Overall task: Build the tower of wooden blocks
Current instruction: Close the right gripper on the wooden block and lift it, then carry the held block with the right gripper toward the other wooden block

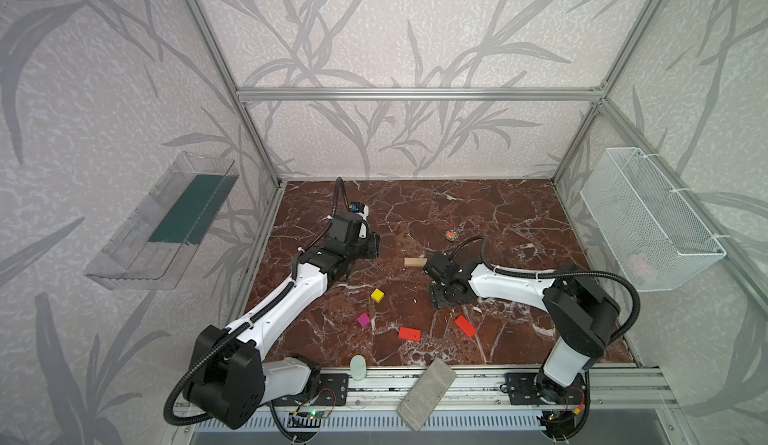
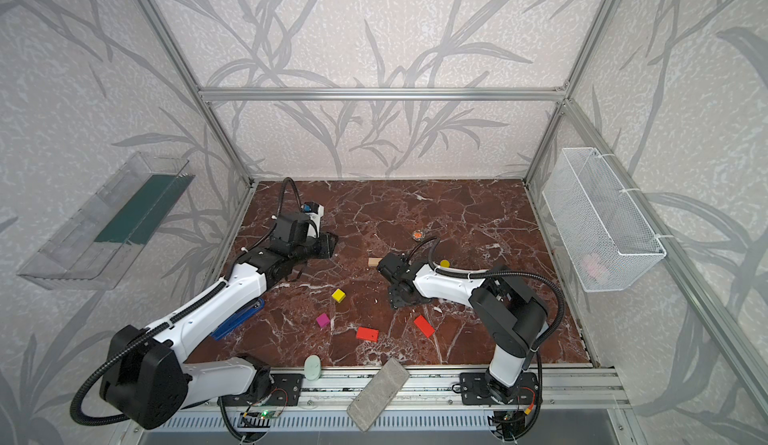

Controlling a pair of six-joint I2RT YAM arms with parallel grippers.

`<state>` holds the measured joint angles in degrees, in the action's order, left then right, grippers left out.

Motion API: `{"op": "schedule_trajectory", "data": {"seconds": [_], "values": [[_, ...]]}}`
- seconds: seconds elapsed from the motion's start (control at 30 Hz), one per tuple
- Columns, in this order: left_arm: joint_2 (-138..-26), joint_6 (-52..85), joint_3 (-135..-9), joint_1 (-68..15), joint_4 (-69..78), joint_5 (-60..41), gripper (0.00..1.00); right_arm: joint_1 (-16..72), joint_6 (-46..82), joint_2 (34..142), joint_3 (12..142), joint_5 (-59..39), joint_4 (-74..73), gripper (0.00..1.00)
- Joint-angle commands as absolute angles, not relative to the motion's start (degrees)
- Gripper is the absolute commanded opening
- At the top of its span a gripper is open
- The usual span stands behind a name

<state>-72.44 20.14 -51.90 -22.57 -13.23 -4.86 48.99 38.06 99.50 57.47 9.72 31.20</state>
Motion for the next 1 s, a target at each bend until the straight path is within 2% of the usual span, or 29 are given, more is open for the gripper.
{"op": "schedule_trajectory", "data": {"seconds": [0.0,0.1,0.3,0.53,0.97], "values": [[-71.4,20.48,-51.05,-22.06,-13.02,-5.28,0.36,49.39,39.1,100.42,58.27,10.85,33.53,0.77],[-71.28,20.65,-50.93,-21.87,-12.93,-5.49,0.36,49.47,39.53,99.95,58.37,10.36,33.21,0.71],[-70.8,20.74,-50.61,-21.53,-12.93,-5.78,0.36,50.14,40.14,100.42,61.7,8.91,32.76,0.69],[-69.72,20.65,-50.1,-20.68,-13.03,-6.31,0.36,50.88,40.17,106.42,70.33,7.41,33.55,0.65],[-68.28,20.74,-48.73,-18.37,-12.57,-8.18,0.36,51.33,43.71,115.73,82.24,10.6,38.36,0.63]]}}
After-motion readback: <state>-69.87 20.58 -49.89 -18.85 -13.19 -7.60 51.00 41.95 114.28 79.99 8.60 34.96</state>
